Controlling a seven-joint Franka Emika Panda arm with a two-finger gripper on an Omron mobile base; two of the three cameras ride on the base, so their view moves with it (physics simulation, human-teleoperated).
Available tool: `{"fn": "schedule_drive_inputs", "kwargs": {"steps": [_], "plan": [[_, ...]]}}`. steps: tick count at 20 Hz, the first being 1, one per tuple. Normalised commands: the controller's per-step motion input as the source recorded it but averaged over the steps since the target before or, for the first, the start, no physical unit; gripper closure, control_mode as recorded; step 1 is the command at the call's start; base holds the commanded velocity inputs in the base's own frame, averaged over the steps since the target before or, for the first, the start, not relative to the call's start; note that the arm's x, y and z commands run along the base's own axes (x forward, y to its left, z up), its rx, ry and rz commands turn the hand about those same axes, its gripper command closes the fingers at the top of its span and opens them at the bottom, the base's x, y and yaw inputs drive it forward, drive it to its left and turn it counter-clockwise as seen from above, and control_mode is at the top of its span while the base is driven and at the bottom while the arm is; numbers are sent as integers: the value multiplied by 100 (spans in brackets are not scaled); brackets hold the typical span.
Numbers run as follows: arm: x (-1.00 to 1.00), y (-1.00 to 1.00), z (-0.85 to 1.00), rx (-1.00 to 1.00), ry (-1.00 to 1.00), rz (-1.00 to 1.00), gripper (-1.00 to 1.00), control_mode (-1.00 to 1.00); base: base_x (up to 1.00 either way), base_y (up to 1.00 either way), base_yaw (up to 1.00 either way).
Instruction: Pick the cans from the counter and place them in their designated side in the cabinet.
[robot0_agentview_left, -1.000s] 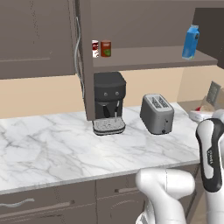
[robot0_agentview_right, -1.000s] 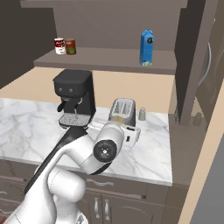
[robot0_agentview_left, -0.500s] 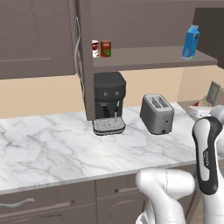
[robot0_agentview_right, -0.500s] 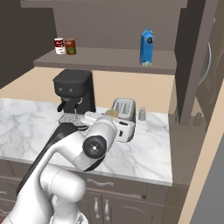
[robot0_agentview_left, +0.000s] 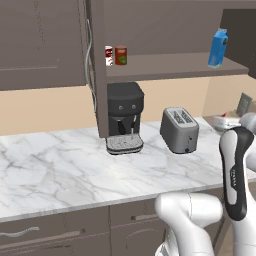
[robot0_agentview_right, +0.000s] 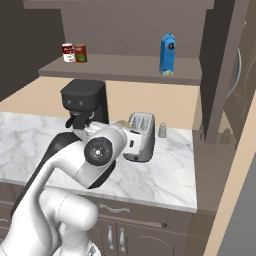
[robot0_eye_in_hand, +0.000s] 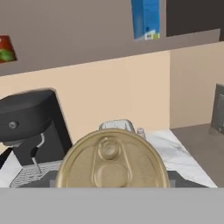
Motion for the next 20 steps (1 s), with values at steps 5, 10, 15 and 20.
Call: {"fn": "schedule_drive_inputs", "kwargs": {"steps": [5,10,15,20], "plan": [[-15,11,16,-1,10,0,100,-100,0,0,0],[-23,12,22,-1,6,0,100,-100,0,0,0],[-19,10,18,0,2,0,100,-100,0,0,0],[-18,8,21,0,5,0,100,-100,0,0,0]]}}
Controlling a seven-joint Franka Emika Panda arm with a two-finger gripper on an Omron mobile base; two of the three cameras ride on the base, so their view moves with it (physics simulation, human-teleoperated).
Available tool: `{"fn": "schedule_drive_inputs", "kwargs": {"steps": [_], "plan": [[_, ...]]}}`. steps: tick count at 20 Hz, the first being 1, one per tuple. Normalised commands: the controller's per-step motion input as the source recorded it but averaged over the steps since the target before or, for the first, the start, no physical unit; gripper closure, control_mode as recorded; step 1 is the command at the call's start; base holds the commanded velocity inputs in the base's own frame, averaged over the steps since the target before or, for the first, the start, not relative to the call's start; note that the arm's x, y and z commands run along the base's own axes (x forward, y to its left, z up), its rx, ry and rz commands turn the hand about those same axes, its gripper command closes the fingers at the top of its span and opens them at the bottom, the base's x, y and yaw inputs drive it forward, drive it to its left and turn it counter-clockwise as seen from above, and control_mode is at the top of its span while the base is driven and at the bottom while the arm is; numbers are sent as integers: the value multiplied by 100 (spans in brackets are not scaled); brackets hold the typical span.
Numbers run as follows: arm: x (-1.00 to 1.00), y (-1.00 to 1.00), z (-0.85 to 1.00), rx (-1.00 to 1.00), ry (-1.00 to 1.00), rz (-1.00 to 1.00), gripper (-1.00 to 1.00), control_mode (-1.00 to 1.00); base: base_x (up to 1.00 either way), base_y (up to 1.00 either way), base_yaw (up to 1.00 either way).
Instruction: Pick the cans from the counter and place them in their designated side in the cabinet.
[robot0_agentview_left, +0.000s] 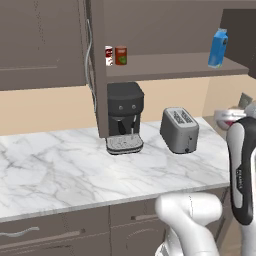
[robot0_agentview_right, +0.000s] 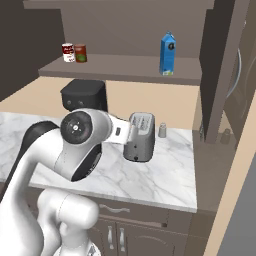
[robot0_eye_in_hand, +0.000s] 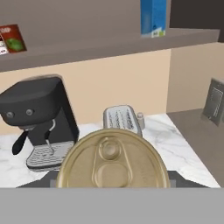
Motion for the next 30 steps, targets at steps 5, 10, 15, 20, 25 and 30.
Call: {"fn": "schedule_drive_inputs", "kwargs": {"steps": [5,10,15,20,25,30], "plan": [[-17,8,23,0,2,0,100,-100,0,0,0],[-15,9,27,0,4,0,100,-100,0,0,0],[-15,6,27,0,2,1,100,-100,0,0,0],[-18,5,26,0,0,1,100,-100,0,0,0],[-19,5,21,0,0,1,100,-100,0,0,0],[-17,7,18,0,-2,1,100,-100,0,0,0]]}}
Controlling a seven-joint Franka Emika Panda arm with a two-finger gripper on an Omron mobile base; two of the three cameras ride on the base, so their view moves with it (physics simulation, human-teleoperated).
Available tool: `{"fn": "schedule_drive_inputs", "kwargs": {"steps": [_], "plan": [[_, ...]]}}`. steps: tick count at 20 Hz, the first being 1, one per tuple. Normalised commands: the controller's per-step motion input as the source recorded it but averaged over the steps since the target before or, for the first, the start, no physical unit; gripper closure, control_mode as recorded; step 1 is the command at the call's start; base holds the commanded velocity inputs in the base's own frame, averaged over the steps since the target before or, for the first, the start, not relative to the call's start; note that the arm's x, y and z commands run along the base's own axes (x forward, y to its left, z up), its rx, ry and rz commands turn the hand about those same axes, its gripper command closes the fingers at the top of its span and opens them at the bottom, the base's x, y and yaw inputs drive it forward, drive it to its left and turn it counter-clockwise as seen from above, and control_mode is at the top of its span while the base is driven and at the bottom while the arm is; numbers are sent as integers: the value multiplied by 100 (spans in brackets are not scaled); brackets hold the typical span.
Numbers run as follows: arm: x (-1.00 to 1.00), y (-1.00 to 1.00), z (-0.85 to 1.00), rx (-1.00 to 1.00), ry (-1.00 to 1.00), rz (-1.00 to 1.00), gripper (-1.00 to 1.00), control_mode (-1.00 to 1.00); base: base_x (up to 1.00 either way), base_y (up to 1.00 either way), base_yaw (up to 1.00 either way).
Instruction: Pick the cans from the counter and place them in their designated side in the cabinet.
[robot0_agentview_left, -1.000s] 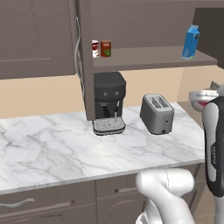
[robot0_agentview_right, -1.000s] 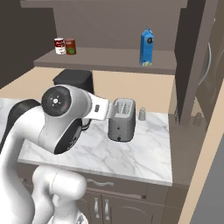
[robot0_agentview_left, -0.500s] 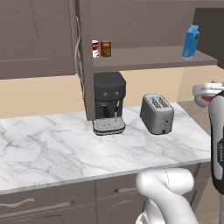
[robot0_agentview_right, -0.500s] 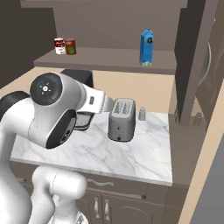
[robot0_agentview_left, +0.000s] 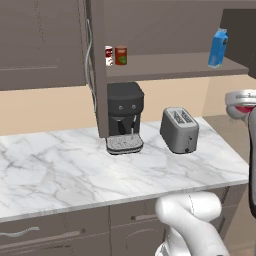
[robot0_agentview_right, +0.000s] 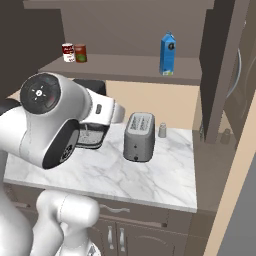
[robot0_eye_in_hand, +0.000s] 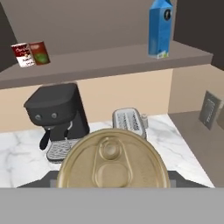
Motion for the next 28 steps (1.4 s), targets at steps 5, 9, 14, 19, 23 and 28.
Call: {"fn": "schedule_drive_inputs", "kwargs": {"steps": [5,9,14,19,23,28], "plan": [[-11,14,10,0,-7,3,100,-100,0,0,0],[-7,18,12,0,-8,4,100,-100,0,0,0],[-4,22,13,0,-8,4,100,-100,0,0,0],[-4,18,15,0,-5,3,100,-100,0,0,0],[-6,15,18,0,-5,2,100,-100,0,0,0],[-3,16,15,0,-4,2,100,-100,0,0,0]]}}
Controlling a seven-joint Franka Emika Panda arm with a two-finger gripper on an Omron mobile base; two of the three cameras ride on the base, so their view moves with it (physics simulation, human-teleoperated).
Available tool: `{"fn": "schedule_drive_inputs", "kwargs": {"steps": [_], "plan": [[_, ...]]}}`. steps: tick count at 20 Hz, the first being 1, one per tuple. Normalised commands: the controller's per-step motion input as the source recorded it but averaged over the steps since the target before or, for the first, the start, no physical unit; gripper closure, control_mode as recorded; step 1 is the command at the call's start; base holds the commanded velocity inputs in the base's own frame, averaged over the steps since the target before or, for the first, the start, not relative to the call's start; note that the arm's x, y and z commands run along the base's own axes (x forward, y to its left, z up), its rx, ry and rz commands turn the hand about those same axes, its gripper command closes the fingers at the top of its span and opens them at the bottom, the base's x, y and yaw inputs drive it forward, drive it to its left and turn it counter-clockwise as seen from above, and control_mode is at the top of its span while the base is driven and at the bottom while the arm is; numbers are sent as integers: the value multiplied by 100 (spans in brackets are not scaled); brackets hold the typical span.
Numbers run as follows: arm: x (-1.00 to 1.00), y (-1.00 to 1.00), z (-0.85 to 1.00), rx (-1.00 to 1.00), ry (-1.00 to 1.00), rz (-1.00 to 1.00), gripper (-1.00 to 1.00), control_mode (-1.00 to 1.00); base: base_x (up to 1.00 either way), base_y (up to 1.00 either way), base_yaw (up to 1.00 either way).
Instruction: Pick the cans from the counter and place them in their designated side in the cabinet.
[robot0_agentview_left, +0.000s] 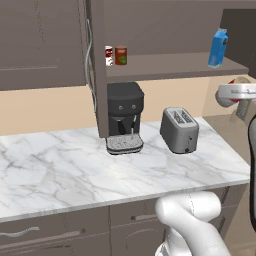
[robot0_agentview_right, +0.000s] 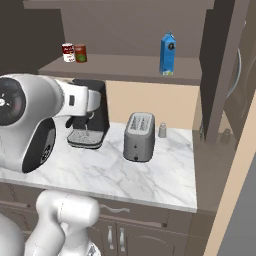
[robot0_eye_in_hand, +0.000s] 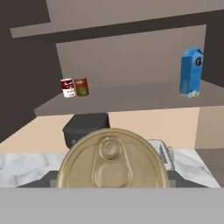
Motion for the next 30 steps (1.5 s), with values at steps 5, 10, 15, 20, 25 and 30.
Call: {"fn": "schedule_drive_inputs", "kwargs": {"steps": [5,10,15,20,25,30], "plan": [[0,16,11,0,-3,2,100,-100,0,0,0],[0,16,7,0,-4,2,100,-100,0,0,0],[0,13,3,0,-5,2,100,-100,0,0,0],[6,13,0,0,-3,1,100,-100,0,0,0],[18,5,0,0,0,0,100,-100,0,0,0],[27,0,0,0,0,0,100,-100,0,0,0]]}}
